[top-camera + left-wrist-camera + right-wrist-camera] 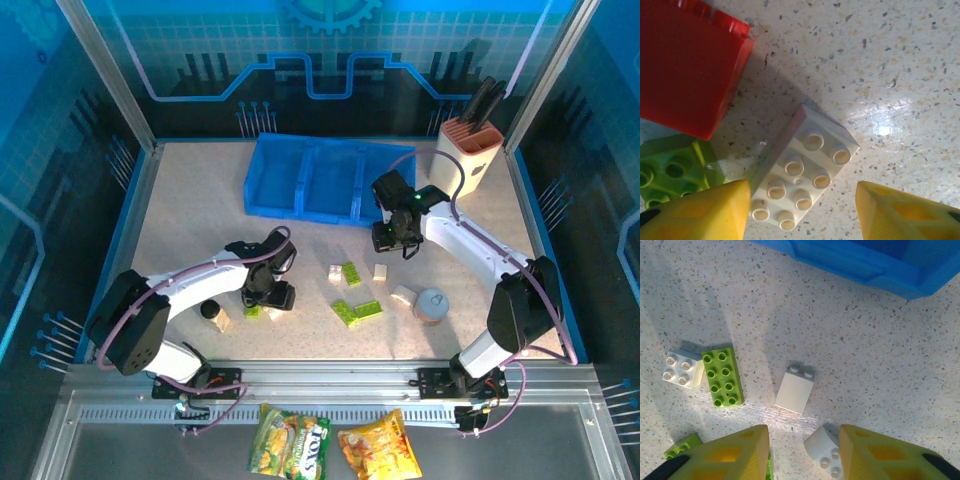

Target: Sort the legos into containers by color

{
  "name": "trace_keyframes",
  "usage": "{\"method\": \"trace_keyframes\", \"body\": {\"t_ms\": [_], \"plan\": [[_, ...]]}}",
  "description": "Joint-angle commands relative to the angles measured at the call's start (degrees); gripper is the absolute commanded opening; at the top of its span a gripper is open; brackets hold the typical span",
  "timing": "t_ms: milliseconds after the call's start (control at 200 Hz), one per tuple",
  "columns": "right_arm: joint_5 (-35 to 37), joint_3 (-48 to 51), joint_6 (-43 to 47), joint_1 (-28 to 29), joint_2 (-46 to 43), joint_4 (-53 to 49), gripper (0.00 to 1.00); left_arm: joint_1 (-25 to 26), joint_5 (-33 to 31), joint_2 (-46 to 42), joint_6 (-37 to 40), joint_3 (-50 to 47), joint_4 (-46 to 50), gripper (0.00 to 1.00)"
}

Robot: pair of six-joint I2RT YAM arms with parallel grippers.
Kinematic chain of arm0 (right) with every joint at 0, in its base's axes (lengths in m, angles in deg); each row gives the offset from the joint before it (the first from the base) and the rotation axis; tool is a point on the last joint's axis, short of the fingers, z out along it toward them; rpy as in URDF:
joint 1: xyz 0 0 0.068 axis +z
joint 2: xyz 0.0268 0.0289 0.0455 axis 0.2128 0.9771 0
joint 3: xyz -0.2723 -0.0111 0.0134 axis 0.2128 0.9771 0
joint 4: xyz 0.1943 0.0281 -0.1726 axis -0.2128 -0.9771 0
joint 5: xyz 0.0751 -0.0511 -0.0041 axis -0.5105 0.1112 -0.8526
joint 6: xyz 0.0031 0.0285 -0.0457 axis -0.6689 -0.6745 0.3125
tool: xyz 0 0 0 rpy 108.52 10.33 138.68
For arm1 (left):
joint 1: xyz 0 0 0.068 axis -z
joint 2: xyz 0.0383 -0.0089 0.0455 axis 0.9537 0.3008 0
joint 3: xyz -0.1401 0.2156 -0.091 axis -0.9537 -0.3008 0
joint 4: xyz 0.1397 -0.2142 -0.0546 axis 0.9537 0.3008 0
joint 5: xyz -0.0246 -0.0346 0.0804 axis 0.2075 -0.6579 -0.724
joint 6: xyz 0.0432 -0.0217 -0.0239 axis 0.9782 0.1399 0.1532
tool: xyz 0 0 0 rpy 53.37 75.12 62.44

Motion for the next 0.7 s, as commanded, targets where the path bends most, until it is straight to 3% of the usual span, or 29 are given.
{"method": "trace_keyframes", "body": {"t_ms": [0,695], "plan": [[0.13,0.69,-0.41,0.49,-1.67,-0.65,0.42,1.10,-1.69,1.32,0.05,-0.65,-0.45,0.58],[-0.06,0.91,-0.22,0.53,-2.28,-1.26,0.42,7.61,-5.05,6.61,-2.51,1.95,0.65,0.43]]}}
